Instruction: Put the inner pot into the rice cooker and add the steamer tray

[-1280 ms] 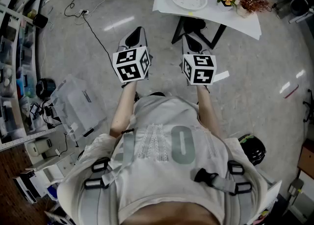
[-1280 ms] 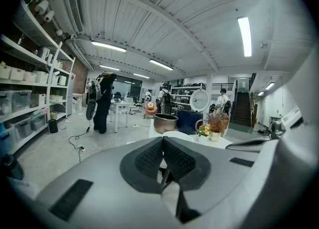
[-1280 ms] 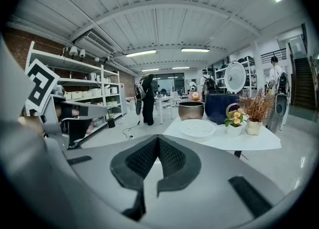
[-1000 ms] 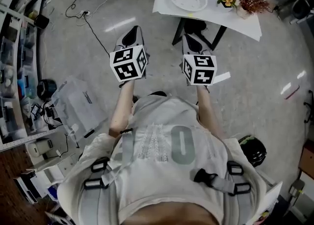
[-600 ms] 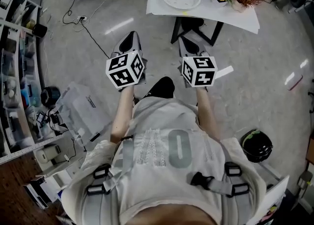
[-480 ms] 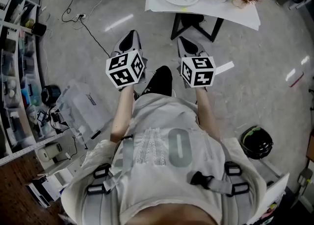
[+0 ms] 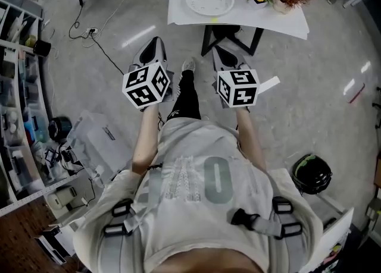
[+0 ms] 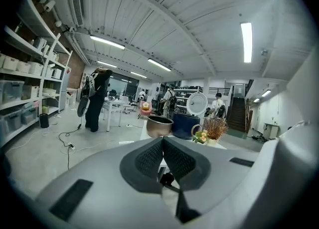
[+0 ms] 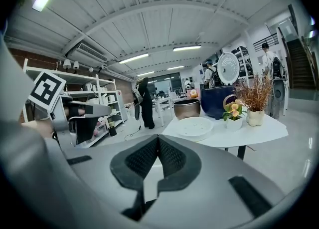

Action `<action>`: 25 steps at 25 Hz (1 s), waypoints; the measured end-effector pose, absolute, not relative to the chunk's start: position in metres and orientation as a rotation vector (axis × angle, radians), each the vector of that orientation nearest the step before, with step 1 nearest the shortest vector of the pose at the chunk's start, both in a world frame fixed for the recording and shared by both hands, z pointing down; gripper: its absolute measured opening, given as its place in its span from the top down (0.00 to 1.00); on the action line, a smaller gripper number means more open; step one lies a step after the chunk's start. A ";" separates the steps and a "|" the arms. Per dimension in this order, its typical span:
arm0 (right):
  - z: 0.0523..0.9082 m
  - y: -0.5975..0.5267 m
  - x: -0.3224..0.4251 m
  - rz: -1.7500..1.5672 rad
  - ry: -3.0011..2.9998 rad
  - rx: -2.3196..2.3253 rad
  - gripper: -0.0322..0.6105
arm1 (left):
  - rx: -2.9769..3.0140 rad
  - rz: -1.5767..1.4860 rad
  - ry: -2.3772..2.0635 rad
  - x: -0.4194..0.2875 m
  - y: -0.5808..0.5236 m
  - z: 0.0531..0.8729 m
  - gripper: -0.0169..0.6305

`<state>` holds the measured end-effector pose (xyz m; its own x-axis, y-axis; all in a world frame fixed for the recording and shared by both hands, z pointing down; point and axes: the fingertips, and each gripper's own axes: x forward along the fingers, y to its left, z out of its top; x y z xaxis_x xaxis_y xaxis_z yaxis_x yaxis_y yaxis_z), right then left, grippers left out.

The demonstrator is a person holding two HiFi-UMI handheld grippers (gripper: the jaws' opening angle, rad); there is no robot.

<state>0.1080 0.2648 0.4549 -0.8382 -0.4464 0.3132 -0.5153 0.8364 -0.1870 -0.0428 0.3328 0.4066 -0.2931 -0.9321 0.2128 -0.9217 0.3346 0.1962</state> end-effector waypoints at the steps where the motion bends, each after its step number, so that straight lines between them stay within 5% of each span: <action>1: 0.454 0.262 0.105 0.383 -2.759 0.735 0.94 | 1.663 -0.062 -2.312 -0.046 0.329 0.406 0.94; 25: 0.374 0.050 -0.016 0.334 -2.800 1.018 0.94 | 1.839 -0.102 -2.238 -0.192 0.117 0.355 0.94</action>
